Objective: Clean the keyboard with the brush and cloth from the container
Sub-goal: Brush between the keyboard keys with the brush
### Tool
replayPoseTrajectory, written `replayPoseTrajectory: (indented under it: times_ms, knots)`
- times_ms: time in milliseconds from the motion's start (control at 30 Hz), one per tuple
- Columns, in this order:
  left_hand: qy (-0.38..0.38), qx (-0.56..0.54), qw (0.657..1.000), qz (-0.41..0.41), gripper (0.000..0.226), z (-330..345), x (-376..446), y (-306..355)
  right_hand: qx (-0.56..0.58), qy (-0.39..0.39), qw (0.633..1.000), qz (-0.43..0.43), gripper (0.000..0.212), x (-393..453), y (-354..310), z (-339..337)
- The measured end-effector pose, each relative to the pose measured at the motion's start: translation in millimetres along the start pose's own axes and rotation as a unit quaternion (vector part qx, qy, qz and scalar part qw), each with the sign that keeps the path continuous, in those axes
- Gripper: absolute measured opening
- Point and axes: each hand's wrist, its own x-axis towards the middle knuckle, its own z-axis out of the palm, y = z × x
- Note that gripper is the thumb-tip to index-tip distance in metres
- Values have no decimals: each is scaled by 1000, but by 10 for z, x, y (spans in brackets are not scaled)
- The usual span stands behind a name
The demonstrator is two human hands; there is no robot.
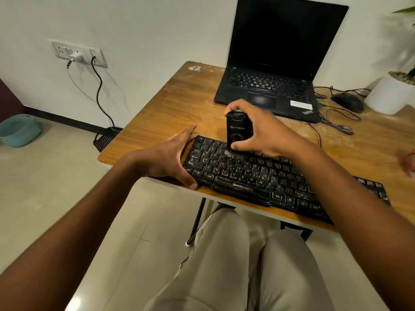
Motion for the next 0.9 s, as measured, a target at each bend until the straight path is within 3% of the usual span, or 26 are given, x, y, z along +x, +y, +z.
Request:
replayPoseTrajectory:
  times_ms: [100, 267, 500, 667, 733, 800, 900]
  knots:
    - [4, 4, 1000, 1, 166, 2, 4, -7, -17, -3, 1000, -2, 73, 8, -40, -63]
    - [5, -2, 1000, -3, 167, 6, -4, 2, 89, 71, 993, -40, 70, 140, -183, 335]
    - [2, -8, 1000, 4, 167, 1, -3, -2, -32, -39, 999, -1, 73, 30, -97, -59]
    - [17, -7, 1000, 9, 162, 19, 1, -6, 56, 51, 997, -36, 71, 121, -333, 134]
    - [22, -15, 999, 23, 147, 23, 4, -1, 108, 78, 989, -61, 69, 172, -420, 388]
    - [20, -19, 999, 31, 134, 29, 0, 12, 124, 67, 987, -79, 67, 197, -426, 582]
    - [18, -26, 999, 38, 148, 29, 10, -9, 71, 20, 995, -67, 67, 163, -371, 490]
